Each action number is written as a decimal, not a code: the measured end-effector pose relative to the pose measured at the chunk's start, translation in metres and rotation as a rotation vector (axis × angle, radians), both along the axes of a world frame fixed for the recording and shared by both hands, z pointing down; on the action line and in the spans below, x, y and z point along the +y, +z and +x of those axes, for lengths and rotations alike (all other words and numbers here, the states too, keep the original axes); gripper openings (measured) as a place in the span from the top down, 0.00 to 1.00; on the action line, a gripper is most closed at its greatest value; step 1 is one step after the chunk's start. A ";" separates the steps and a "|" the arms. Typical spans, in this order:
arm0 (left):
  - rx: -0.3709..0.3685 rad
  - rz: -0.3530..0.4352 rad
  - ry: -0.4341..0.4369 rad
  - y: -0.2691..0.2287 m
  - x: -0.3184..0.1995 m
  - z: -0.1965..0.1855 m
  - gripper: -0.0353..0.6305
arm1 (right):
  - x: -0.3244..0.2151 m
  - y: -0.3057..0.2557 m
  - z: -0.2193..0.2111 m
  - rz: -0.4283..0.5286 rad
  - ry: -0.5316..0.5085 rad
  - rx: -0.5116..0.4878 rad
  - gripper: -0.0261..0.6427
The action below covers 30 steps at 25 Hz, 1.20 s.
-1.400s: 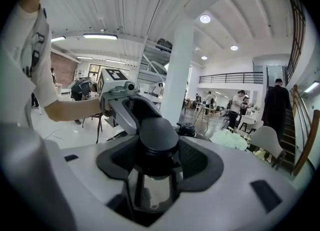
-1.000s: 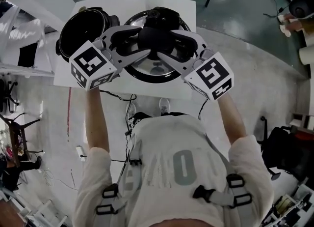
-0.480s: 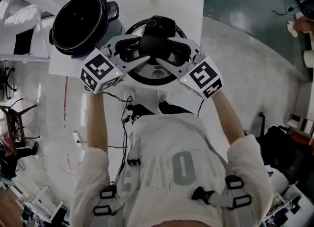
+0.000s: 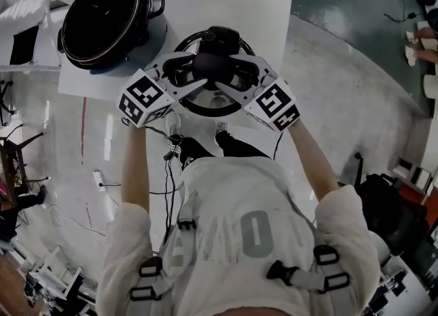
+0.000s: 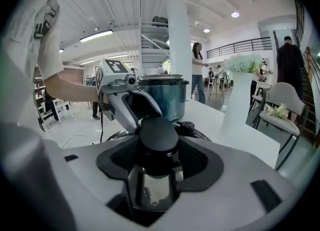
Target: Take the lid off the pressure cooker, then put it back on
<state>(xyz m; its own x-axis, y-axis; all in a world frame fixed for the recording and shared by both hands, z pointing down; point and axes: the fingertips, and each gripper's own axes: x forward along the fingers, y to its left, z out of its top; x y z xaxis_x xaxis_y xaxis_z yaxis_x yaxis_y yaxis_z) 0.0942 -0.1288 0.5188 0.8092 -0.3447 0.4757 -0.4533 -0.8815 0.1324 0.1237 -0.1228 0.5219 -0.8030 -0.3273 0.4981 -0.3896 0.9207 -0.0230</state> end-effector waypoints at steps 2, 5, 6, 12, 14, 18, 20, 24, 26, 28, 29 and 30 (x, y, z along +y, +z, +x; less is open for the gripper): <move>0.001 -0.021 0.005 0.011 -0.001 0.000 0.57 | -0.001 0.009 -0.001 -0.019 -0.001 0.006 0.58; -0.018 -0.037 0.019 0.026 0.003 0.002 0.57 | 0.003 0.025 0.002 -0.030 -0.002 0.032 0.58; -0.039 -0.029 0.024 0.030 0.004 0.004 0.57 | 0.005 0.030 0.003 -0.017 -0.006 0.051 0.58; -0.045 0.000 0.021 0.037 0.008 0.010 0.57 | 0.009 0.040 0.010 0.010 -0.006 0.074 0.58; -0.042 -0.003 0.011 0.036 0.009 0.010 0.57 | 0.010 0.039 0.011 0.010 -0.010 0.072 0.58; -0.042 -0.001 0.007 0.038 0.010 0.011 0.57 | 0.010 0.040 0.012 0.008 -0.015 0.073 0.58; -0.043 -0.002 0.009 0.039 0.009 0.011 0.57 | 0.009 0.041 0.011 0.008 -0.017 0.076 0.58; -0.022 0.008 -0.006 0.034 0.008 0.008 0.57 | 0.008 0.041 0.008 -0.029 -0.024 0.071 0.58; 0.069 0.038 -0.063 0.016 0.001 0.002 0.57 | 0.006 0.039 0.006 -0.062 -0.030 0.073 0.58; 0.137 0.076 -0.122 -0.005 -0.009 -0.009 0.57 | 0.002 0.033 0.005 -0.060 -0.038 0.075 0.58; 0.138 0.097 -0.135 -0.013 -0.014 -0.013 0.57 | 0.000 0.027 0.004 -0.051 -0.035 0.068 0.57; 0.124 0.119 -0.141 -0.020 -0.017 -0.016 0.57 | -0.004 0.020 0.003 -0.039 -0.025 0.053 0.56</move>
<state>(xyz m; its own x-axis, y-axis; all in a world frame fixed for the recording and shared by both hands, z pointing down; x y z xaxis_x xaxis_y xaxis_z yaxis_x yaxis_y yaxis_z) 0.0780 -0.1460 0.4986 0.7991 -0.5062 0.3244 -0.5596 -0.8235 0.0934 0.1271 -0.1268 0.5416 -0.7830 -0.2869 0.5519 -0.3678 0.9291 -0.0388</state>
